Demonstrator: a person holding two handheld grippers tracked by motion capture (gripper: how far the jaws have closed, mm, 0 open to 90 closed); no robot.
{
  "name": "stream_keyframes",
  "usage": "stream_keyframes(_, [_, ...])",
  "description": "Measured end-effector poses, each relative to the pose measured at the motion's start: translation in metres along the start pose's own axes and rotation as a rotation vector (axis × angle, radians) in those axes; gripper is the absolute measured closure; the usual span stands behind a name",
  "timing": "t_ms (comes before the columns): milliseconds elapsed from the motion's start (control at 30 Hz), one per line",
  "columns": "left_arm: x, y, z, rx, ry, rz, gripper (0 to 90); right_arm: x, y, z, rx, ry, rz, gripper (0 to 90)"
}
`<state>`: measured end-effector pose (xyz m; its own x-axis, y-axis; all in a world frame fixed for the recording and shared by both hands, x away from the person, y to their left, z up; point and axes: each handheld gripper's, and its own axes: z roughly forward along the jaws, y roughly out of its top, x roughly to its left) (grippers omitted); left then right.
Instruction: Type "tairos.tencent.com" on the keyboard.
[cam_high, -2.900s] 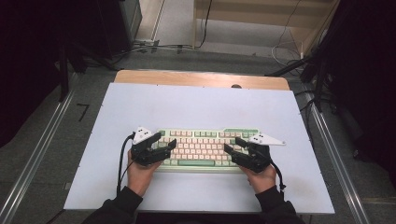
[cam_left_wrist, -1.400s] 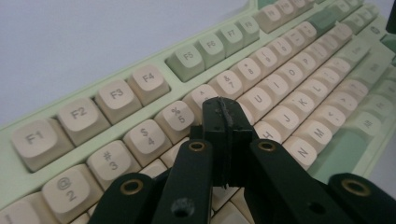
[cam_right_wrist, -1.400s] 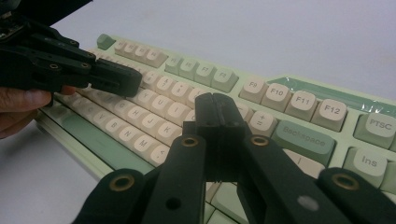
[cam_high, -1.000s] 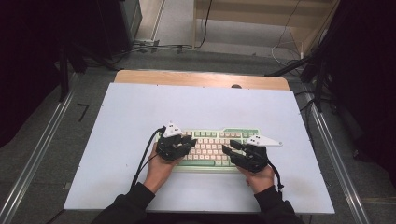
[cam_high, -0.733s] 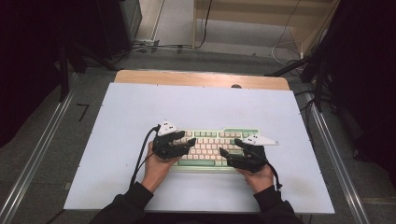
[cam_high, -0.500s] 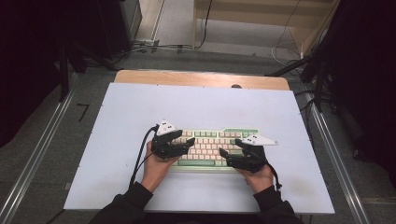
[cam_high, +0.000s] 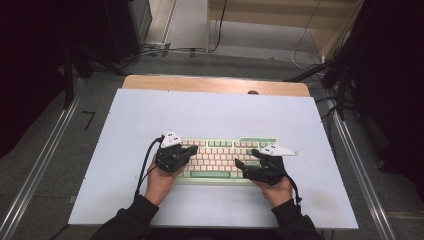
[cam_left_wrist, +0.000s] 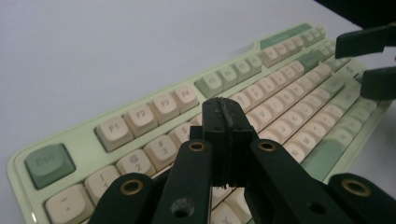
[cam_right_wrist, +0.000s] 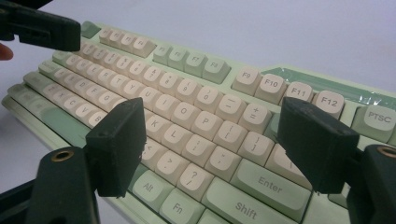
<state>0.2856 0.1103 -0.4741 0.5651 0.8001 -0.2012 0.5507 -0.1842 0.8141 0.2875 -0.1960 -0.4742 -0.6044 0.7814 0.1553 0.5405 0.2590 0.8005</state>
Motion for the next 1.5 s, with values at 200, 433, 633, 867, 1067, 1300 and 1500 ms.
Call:
stream_keyframes(200, [0.003, -0.004, 0.002, 0.025, 0.02, -0.002, 90.0, 0.0, 0.0, 0.0, 0.001, 0.002, 0.005, 22.2])
stream_keyframes(433, [0.003, -0.007, 0.009, 0.055, 0.033, 0.007, 90.0, -0.001, 0.0, 0.0, 0.001, 0.003, 0.007, 22.3])
stream_keyframes(633, [0.005, -0.009, 0.013, 0.072, 0.046, 0.004, 90.0, -0.001, 0.0, 0.0, 0.0, 0.002, 0.007, 22.5])
stream_keyframes(867, [0.005, -0.009, 0.014, 0.074, 0.044, -0.001, 90.0, 0.0, -0.001, 0.0, 0.001, 0.001, 0.009, 22.7])
stream_keyframes(1067, [0.006, -0.009, 0.015, 0.084, 0.046, -0.009, 90.0, 0.0, -0.001, 0.0, 0.0, 0.001, 0.008, 22.9])
stream_keyframes(1300, [0.004, -0.007, 0.012, 0.056, 0.03, -0.032, 83.2, 0.0, -0.001, 0.001, -0.001, 0.001, 0.006, 22.9])
stream_keyframes(1500, [0.009, -0.003, -0.004, -0.058, 0.072, -0.05, 37.2, -0.001, -0.001, 0.0, -0.002, -0.002, 0.008, 23.1])
